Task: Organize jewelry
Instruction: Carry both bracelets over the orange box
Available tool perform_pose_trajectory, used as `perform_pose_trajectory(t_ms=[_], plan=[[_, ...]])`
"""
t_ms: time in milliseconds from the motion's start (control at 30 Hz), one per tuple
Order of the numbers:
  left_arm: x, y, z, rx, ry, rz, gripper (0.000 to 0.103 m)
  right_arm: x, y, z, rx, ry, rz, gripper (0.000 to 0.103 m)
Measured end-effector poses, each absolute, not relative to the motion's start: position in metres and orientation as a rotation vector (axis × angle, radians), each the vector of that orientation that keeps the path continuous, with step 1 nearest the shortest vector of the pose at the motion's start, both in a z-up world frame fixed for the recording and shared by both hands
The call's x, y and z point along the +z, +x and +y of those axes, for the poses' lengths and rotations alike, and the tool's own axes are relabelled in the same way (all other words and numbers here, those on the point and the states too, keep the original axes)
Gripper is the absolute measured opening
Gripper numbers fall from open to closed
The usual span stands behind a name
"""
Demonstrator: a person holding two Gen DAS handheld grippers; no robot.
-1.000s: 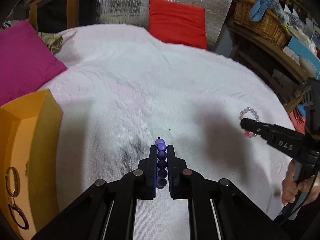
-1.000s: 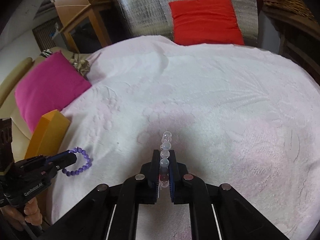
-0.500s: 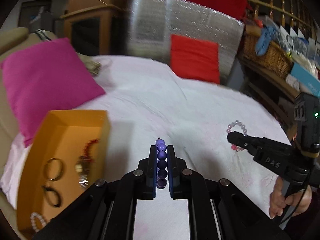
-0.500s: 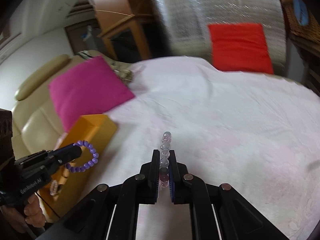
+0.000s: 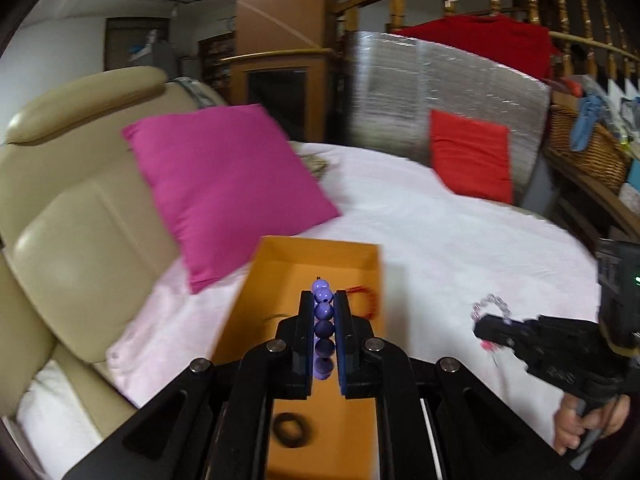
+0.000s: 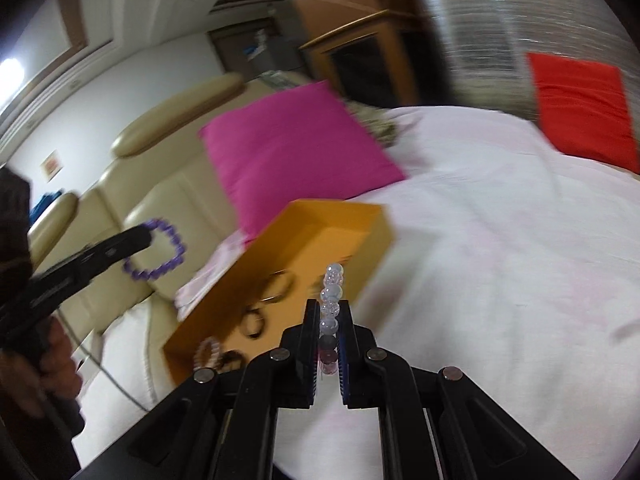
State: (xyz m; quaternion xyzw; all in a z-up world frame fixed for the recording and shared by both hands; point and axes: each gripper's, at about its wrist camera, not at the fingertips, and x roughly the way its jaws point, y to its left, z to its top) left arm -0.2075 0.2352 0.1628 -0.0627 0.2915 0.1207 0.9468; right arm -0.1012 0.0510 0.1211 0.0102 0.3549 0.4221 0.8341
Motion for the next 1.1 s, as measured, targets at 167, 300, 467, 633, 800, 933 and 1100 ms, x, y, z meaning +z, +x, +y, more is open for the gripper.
perform_pose_trajectory(t_ms=[167, 300, 467, 633, 800, 933, 1100], plan=[[0.147, -0.192, 0.272, 0.286, -0.106, 0.643, 0.009, 0.107, -0.122, 0.098, 0.991, -0.026, 0.799, 0.009], [0.131, -0.167, 0.29, 0.313, -0.065, 0.681, 0.009, 0.094, -0.13, 0.12, 1.028, -0.063, 0.82, 0.009], [0.119, -0.143, 0.292, 0.322, -0.028, 0.706, 0.009, 0.079, -0.126, 0.134, 1.068, -0.072, 0.852, 0.009], [0.111, -0.117, 0.287, 0.319, 0.01, 0.721, 0.009, 0.065, -0.12, 0.136, 1.091, -0.076, 0.885, 0.009], [0.105, -0.093, 0.281, 0.316, 0.038, 0.733, 0.009, 0.061, -0.116, 0.138, 1.122, -0.065, 0.89, 0.009], [0.1, -0.079, 0.278, 0.322, 0.054, 0.744, 0.009, 0.059, -0.117, 0.142, 1.151, -0.07, 0.884, 0.009], [0.094, -0.068, 0.279, 0.341, 0.071, 0.76, 0.009, 0.056, -0.119, 0.149, 1.179, -0.081, 0.884, 0.009]])
